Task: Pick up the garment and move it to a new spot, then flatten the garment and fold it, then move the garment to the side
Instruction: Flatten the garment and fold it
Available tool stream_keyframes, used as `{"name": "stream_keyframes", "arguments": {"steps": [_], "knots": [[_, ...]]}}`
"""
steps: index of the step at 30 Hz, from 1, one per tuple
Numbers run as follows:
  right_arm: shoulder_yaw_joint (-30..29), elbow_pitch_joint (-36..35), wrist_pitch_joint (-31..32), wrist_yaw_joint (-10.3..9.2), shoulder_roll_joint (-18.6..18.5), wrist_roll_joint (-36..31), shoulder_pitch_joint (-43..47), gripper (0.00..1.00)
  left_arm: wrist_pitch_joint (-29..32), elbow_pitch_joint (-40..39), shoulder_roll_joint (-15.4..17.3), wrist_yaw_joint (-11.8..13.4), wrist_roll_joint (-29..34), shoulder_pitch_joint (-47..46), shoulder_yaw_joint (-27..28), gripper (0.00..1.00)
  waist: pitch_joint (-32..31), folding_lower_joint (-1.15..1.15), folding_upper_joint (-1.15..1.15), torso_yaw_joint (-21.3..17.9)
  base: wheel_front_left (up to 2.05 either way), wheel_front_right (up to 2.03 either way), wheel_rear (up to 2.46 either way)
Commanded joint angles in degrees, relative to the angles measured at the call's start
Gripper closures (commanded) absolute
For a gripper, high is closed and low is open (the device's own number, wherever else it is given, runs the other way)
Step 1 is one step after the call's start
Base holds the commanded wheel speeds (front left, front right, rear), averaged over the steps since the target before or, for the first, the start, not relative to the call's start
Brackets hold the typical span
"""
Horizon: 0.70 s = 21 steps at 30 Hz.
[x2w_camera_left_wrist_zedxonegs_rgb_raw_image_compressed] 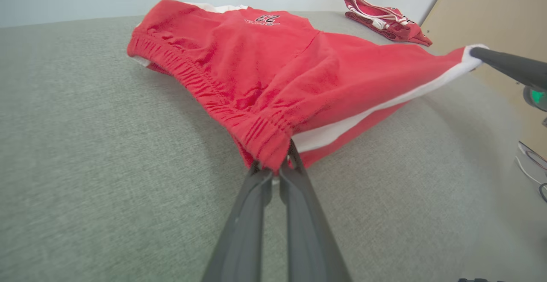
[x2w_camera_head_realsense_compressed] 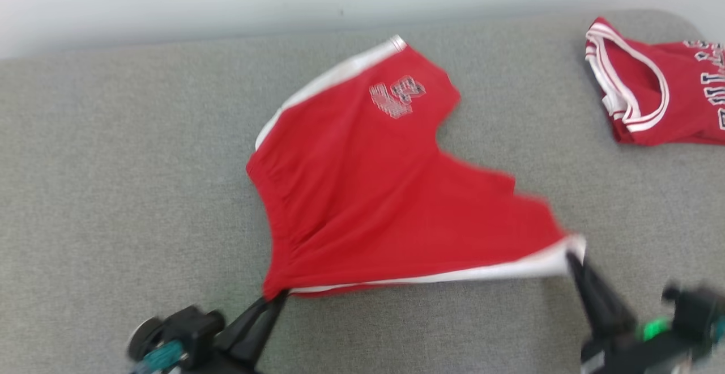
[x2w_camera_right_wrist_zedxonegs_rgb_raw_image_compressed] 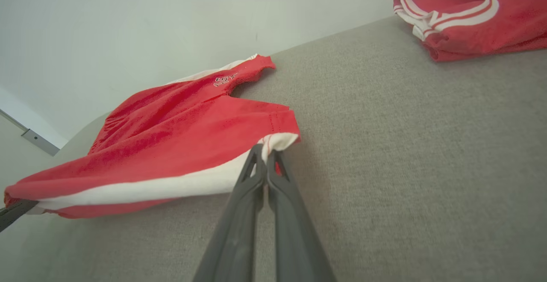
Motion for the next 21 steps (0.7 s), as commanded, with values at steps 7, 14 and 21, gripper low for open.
{"name": "stream_keyframes", "arguments": {"steps": [7, 14, 21], "knots": [[-2.7, -4.56, 3.0, -0.16, 4.43, -3.95, 13.61, 1.0, -0.18, -0.43, 1.54, 0.4, 2.55, 9.28, 7.25, 1.0, -3.81, 0.01, 0.01, 0.85, 0.0, 0.0, 0.0], [-2.31, -8.8, 6.65, -0.16, 6.89, -5.43, 20.2, 1.0, -0.18, -1.28, 2.2, 0.71, 4.54, 15.67, 9.62, 1.0, -4.63, 0.01, 0.01, 1.01, 0.0, 0.0, 0.0], [-5.34, -11.3, 7.99, -0.16, 8.14, -5.72, 19.47, 1.0, -0.18, -1.62, 0.48, -0.52, 6.15, 15.49, 9.54, 1.0, -4.26, 0.01, 0.01, 2.14, 0.0, 0.0, 0.0]]}}
